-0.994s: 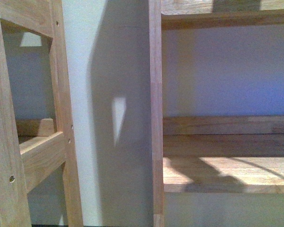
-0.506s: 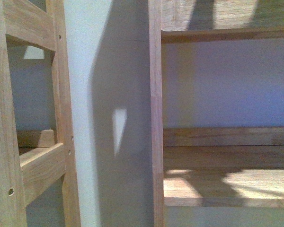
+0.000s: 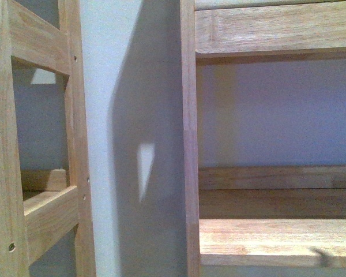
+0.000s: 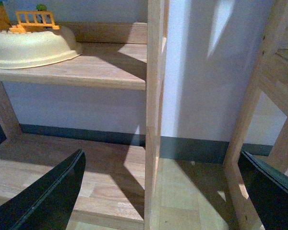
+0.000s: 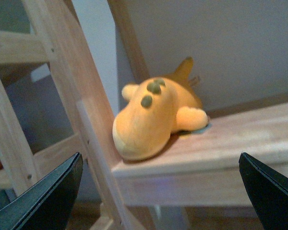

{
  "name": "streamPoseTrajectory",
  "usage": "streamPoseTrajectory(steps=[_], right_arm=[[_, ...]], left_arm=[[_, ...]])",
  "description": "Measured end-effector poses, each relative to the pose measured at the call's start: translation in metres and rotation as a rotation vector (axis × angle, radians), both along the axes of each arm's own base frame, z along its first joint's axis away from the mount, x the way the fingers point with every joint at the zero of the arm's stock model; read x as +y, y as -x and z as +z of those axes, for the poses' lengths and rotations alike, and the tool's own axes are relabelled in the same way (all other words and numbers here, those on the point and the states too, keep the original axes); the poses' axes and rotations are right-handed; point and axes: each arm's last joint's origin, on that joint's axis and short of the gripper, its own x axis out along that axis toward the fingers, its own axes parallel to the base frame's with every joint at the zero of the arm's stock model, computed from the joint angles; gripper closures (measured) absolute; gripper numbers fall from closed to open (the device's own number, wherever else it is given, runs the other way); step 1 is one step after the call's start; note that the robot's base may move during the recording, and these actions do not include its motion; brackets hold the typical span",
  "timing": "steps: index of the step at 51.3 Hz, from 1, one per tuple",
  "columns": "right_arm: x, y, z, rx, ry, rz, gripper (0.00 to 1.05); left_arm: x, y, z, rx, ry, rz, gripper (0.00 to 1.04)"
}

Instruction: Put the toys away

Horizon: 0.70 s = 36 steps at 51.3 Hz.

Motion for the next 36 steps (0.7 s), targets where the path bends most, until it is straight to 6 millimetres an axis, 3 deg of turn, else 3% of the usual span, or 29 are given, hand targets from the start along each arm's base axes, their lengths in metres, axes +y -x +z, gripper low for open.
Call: streamPoseTrajectory(steps=[13,21,29,34,36], right_arm=[[-0.006,0.028,-0.073,0.040,0.038,-0.032,0.06],[-0.006,0.027,-0.119,0.089,0.069,-0.074,0.06],[0.003,0.026,-0.185,0.152,0.146,-0.140,0.06],[0.011,0.025,-0.208,0.153,0.213,-0.167,0.06],[0.014,0.025,-0.217,0.230,0.253,-0.202,0.13]], left_arm=[[0.000,0.000,0.000,0.000,0.000,0.000,0.06],[0.000,0.000,0.000,0.000,0.000,0.000,0.06],[0.000,0.000,0.000,0.000,0.000,0.000,0.06],[0.000,0.000,0.000,0.000,0.000,0.000,0.06],[0.000,0.000,0.000,0.000,0.000,0.000,0.06]])
